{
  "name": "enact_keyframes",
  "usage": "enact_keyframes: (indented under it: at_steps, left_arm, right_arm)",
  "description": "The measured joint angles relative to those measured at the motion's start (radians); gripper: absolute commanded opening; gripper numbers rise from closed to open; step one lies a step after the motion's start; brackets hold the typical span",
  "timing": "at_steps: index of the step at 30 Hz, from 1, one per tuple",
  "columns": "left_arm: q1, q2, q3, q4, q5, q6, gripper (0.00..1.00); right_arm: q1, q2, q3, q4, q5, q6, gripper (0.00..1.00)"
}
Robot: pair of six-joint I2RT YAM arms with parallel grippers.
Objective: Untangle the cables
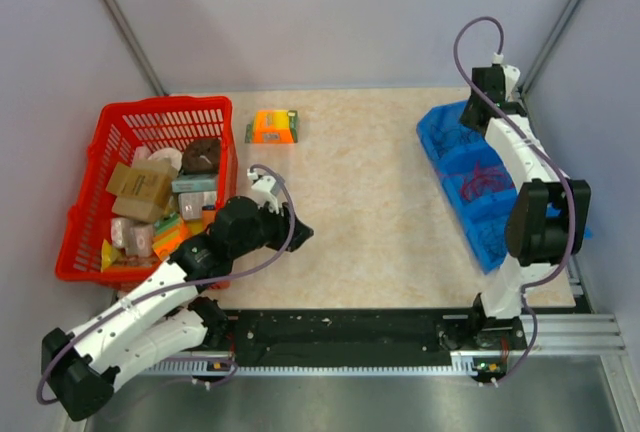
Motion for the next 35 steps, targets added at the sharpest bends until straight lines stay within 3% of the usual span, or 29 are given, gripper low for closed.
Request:
enact_keyframes:
  at_steps: [1, 4, 5, 9, 12, 15, 17, 20, 22, 25, 28, 35]
  left_arm:
    - [0.0, -0.004, 0.012, -0.003, 0.0, 0.004, 0.59]
    - [0.0, -0.019, 0.044, -0.006, -0.004, 0.021, 0.67]
    - [0.0, -0.021, 0.052, -0.007, -0.004, 0.024, 0.69]
    - [0.0, -0.021, 0.084, -0.008, -0.01, 0.037, 0.73]
    - [0.0, -0.014, 0.105, -0.011, -0.023, 0.048, 0.75]
    - [0.0, -0.016, 0.138, -0.029, -0.037, 0.066, 0.79]
    - [0.0, -0.024, 0.164, -0.037, -0.048, 0.083, 0.84]
    - [0.0, -0.058, 0.208, -0.04, -0.08, 0.119, 0.99]
    - [0.0, -0.087, 0.235, -0.039, -0.096, 0.139, 0.99]
    - [0.0, -0.132, 0.28, -0.03, -0.118, 0.18, 0.99]
    - [0.0, -0.16, 0.35, -0.022, -0.139, 0.232, 0.99]
    - [0.0, -0.266, 0.503, 0.06, -0.159, 0.368, 0.99]
  right_arm:
    - [-0.005, 0.022, 0.032, -0.031, 0.001, -0.019, 0.58]
    - [0.006, 0.06, 0.142, -0.117, 0.002, -0.063, 0.63]
    - [0.019, 0.059, 0.171, -0.14, 0.005, -0.077, 0.7]
    - [0.161, -0.042, 0.164, -0.176, 0.028, -0.119, 0.7]
    - [0.336, -0.192, 0.041, -0.161, -0.013, -0.117, 0.69]
    - [0.49, -0.393, -0.186, -0.098, -0.15, -0.098, 0.68]
    - [0.517, -0.52, -0.335, -0.077, -0.222, -0.087, 0.68]
    - [0.512, -0.663, -0.468, -0.093, -0.267, -0.082, 0.69]
    - [0.509, -0.758, -0.499, -0.126, -0.279, -0.097, 0.75]
    - [0.51, -0.909, -0.483, -0.148, -0.262, -0.137, 0.82]
    - [0.51, -1.054, -0.4, -0.159, -0.221, -0.189, 0.96]
    - [0.51, -1.31, -0.193, -0.044, -0.133, -0.327, 0.99]
